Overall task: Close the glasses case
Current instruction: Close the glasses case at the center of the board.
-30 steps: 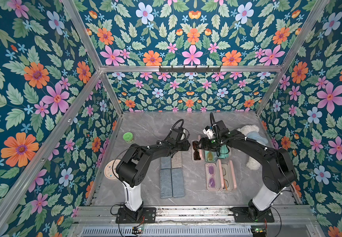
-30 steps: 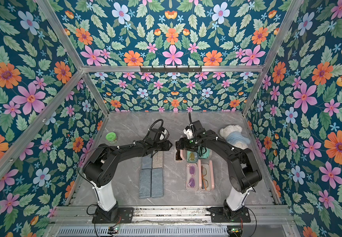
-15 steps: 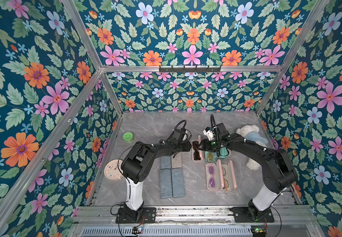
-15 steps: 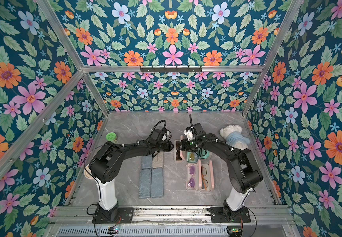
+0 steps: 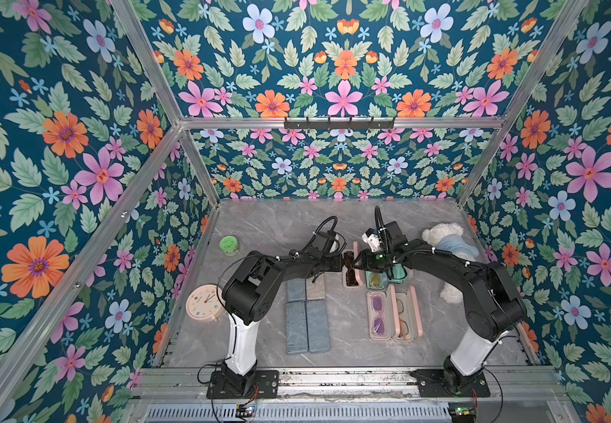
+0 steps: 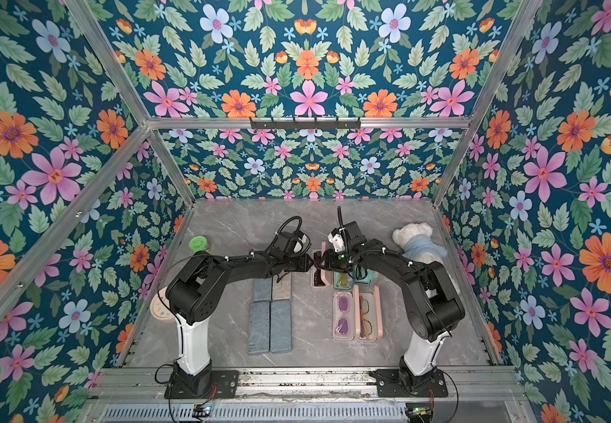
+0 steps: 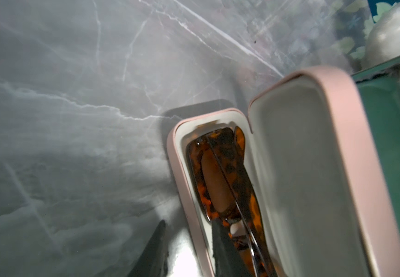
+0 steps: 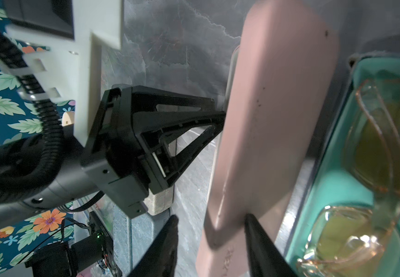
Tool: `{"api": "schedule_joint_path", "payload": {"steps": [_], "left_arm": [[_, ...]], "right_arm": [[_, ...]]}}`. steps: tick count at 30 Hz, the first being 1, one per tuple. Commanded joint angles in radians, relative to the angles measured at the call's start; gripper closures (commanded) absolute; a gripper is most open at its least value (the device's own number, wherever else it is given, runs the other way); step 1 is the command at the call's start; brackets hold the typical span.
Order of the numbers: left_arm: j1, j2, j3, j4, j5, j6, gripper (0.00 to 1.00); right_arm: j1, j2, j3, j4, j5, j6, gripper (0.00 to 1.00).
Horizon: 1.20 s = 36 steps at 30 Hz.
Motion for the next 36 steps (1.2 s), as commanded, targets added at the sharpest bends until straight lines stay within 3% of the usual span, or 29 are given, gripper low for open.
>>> {"api": "schedule_joint_path", "payload": {"steps": [1,10,36], "left_arm": [[-0.002,0.002,0.009,-0.028,-0.026,0.021,0.72],[-0.007,0.011,0.01,-0.043,-0.038,0.023,0.82],[-0.014,0.003,0.001,-0.041,-0.043,0.024,0.9]], "right_arm": [[0.006,0.008,0.0,0.018,-0.012,0.001,0.54],[0.015,0.023,0.004,0.015,-0.011,-0.002,0.55],[0.029,0.047,0.012,0.015,-0.011,-0.007,0.57]]}}
